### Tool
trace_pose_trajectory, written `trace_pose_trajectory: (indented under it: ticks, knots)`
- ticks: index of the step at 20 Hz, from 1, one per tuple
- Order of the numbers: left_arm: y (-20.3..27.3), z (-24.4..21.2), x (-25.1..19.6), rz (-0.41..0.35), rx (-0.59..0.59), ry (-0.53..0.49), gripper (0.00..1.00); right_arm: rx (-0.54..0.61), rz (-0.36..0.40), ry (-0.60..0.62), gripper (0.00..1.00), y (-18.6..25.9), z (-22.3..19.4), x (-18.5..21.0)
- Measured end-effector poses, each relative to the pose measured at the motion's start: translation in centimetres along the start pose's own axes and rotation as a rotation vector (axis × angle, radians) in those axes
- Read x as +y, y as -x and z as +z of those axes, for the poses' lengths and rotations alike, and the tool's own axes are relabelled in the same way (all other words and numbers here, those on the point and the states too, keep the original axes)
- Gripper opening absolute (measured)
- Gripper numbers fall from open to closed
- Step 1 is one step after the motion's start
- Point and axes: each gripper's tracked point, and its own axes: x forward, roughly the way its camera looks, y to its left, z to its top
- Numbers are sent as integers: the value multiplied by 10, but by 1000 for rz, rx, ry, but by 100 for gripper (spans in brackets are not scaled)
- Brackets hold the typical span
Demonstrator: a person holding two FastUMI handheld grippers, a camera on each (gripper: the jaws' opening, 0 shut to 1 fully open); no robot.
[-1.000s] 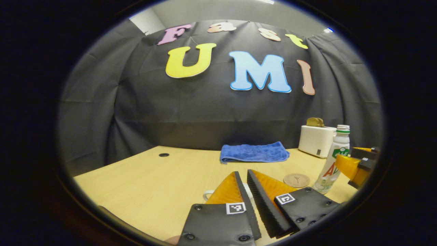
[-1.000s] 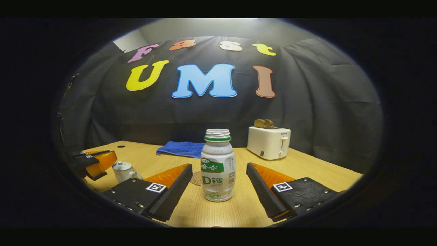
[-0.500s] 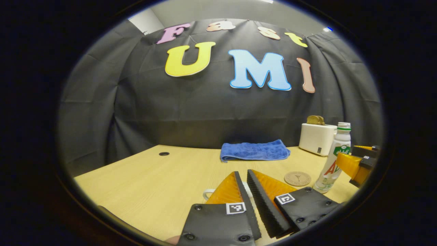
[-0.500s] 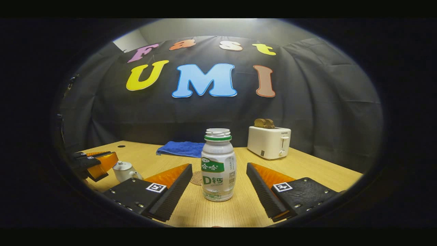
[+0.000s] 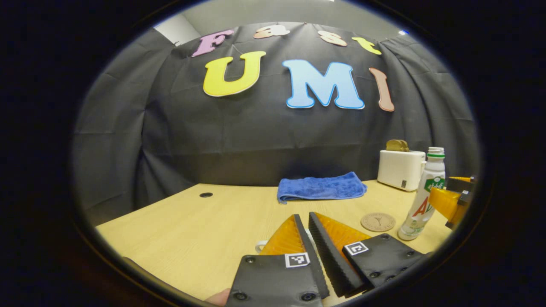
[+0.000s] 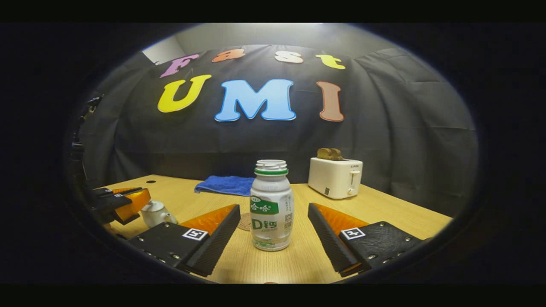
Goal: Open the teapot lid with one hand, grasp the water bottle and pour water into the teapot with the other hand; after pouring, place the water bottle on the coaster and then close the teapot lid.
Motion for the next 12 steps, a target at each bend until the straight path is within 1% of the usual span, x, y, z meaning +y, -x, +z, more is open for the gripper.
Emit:
trace_pose_trajectory:
  ticks: [1,3,4,5,6,7,12]
  knots:
    - [-3,-1,2,0,4,5,17,1,-1,-2,98,-1,-1,0]
    - [-9,2,-3,-29,-2,12,17,3,0,-5,98,-1,-2,0]
    - [-12,0,-6,-40,2,-4,17,9,2,-7,98,-2,-4,1]
    - [-15,-3,-6,-32,7,-28,17,12,3,-7,98,-2,-5,1]
    - [-18,-6,-3,-15,13,-50,58,14,4,-8,98,-2,-6,1]
    - [-19,-10,-5,-15,30,-59,17,12,1,-7,98,-2,-5,0]
    - [-19,-12,-5,-15,32,-44,17,4,6,-10,98,-1,-4,1]
